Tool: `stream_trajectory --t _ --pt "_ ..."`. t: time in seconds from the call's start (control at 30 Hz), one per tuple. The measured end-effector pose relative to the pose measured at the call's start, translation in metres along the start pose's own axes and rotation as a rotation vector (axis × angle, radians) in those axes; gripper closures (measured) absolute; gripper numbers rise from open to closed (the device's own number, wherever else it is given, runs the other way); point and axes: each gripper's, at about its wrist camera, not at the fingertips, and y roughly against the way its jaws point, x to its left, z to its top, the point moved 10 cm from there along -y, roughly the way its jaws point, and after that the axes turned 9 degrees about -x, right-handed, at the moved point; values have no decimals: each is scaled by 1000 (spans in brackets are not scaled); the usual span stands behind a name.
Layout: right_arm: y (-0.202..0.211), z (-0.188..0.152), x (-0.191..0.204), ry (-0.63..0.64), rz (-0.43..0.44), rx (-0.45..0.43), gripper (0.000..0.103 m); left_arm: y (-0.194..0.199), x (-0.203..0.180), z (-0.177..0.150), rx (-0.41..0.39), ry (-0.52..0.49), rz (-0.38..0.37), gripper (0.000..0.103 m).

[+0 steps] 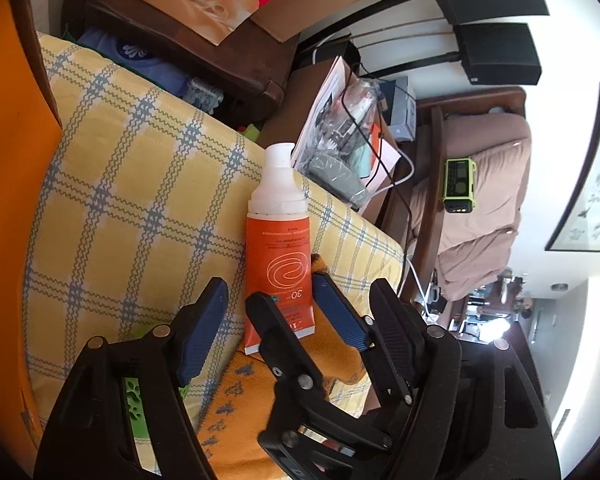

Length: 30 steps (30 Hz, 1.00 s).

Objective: Organize objects

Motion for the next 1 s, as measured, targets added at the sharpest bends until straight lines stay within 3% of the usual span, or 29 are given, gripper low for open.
stream_trajectory --t 0.3,0.33,0.4,0.43,0.53,0.63,0.7,0.8,1.0 --pt "-3 -3 -7 -55 14 -9 61 -3 1 -3 10 -24 5 34" --pt "-1 -2 -7 -70 24 -9 63 -3 -1 -4 14 -30 -1 35" --pt "5 3 -6 -124 76 -23 80 -3 -2 -7 18 -50 1 37" --pt "8 5 -6 -142 93 -25 82 -3 -3 -9 19 -67 6 40" --pt "9 3 -8 -136 73 15 82 -4 -3 -11 21 -89 16 50" --pt "8 2 -13 -195 83 26 77 -3 -4 -12 29 -77 1 51" --pt "2 0 -15 -198 79 35 67 -3 -5 -12 31 -65 -9 51" --pt "-2 -2 -7 -181 76 15 62 -5 -5 -11 29 -71 2 51" --pt "-5 5 -9 -180 78 -27 74 -5 -3 -13 32 -105 30 51"
